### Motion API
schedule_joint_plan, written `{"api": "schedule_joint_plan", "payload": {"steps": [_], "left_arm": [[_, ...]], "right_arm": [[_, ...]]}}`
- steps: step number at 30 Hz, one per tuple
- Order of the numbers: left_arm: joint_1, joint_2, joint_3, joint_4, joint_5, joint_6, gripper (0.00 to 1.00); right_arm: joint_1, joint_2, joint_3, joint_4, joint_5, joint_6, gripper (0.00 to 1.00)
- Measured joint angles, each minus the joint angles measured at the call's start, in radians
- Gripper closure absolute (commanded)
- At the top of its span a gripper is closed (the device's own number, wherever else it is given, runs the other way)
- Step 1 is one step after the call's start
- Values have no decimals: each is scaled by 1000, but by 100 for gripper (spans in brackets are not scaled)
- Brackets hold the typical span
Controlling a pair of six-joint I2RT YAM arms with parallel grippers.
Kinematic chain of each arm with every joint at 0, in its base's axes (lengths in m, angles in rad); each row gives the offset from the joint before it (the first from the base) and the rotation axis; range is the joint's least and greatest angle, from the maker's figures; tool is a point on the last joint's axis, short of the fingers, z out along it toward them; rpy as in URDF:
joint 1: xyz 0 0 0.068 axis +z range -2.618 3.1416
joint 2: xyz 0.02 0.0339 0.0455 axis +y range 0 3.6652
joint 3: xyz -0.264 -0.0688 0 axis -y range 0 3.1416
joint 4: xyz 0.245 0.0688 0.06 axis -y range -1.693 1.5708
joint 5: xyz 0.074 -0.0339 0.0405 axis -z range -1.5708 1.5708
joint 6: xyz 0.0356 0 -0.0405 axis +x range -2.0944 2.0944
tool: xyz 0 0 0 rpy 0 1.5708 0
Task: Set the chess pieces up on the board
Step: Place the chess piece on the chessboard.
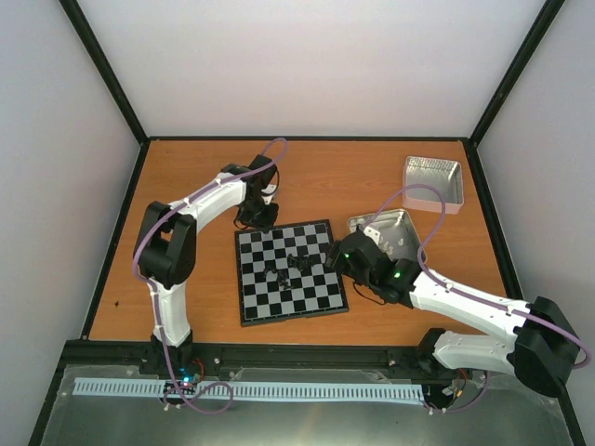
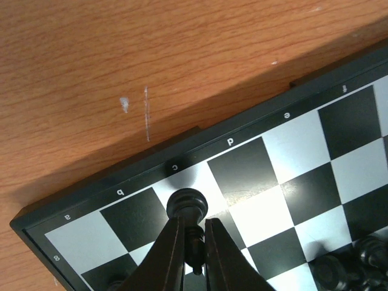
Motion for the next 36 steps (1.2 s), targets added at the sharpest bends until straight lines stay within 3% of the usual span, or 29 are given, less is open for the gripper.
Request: {"api": "schedule_joint_plan", "payload": {"steps": [16,26,30,36], "left_arm": [[0,40,4,-18,2,-3,91],[0,46,10,-21,14,0,63],[0,48,80,-58,10,1,50],[0,-16,182,-45,-34,-6,44]], "right_arm": [[-1,9,-11,4,-14,1,36],[-2,10,-11,4,-14,2,36],[-2,13,-11,4,-15,2,36],[-3,41,-9,4,-24,-42,35]]}}
